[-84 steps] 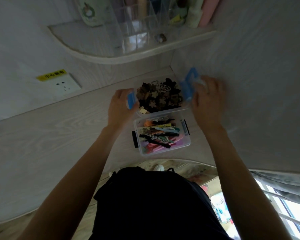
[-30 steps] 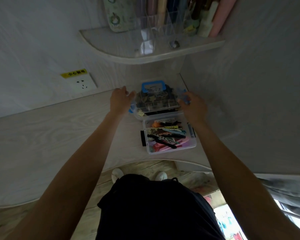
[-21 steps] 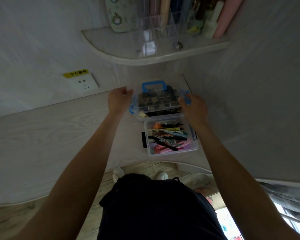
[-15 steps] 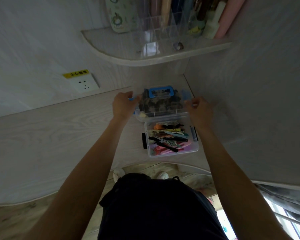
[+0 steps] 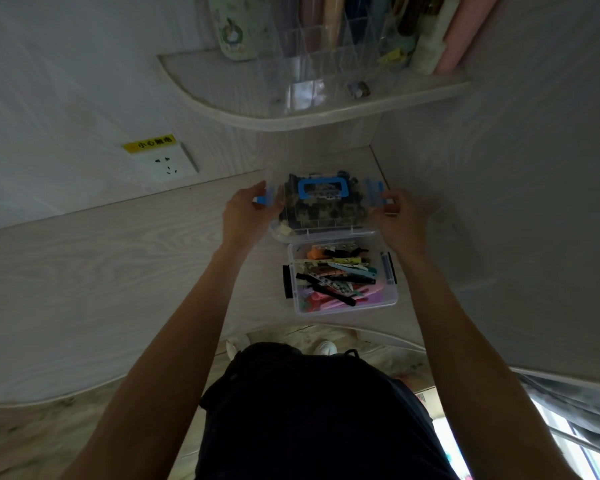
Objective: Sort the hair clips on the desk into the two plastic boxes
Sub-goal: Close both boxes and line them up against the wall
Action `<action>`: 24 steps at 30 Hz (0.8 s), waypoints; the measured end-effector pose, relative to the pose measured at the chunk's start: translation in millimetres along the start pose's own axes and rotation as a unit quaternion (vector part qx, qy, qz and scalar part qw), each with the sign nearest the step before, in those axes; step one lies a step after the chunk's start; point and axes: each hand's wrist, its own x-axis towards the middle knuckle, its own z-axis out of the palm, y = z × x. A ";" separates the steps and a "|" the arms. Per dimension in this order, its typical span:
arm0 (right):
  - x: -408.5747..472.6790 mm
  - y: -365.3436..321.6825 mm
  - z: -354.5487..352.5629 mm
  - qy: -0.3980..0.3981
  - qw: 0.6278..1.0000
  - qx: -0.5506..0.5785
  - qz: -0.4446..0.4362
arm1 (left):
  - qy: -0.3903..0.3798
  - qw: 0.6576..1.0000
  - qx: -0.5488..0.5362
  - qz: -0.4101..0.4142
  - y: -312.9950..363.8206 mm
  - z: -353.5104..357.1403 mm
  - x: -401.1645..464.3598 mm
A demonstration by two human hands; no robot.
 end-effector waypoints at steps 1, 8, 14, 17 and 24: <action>-0.4 0.2 0.7 0.005 1.000 -0.009 -0.006 | -0.008 1.000 -0.001 0.002 -1.9 -0.9 0.4; 10.7 -11.8 -4.3 0.009 0.989 -0.141 -0.034 | 0.017 0.999 0.049 0.016 -12.1 4.5 8.4; 19.1 -6.9 2.1 -0.040 0.980 0.109 0.161 | -0.010 0.989 -0.055 -0.134 -6.3 7.1 6.7; 14.6 -3.8 7.0 -0.012 0.988 0.092 0.124 | 0.035 0.997 0.019 -0.061 0.4 9.2 -0.6; 2.2 -7.4 12.2 0.015 1.000 -0.024 -0.002 | 0.058 0.974 0.207 0.067 8.7 11.1 -14.6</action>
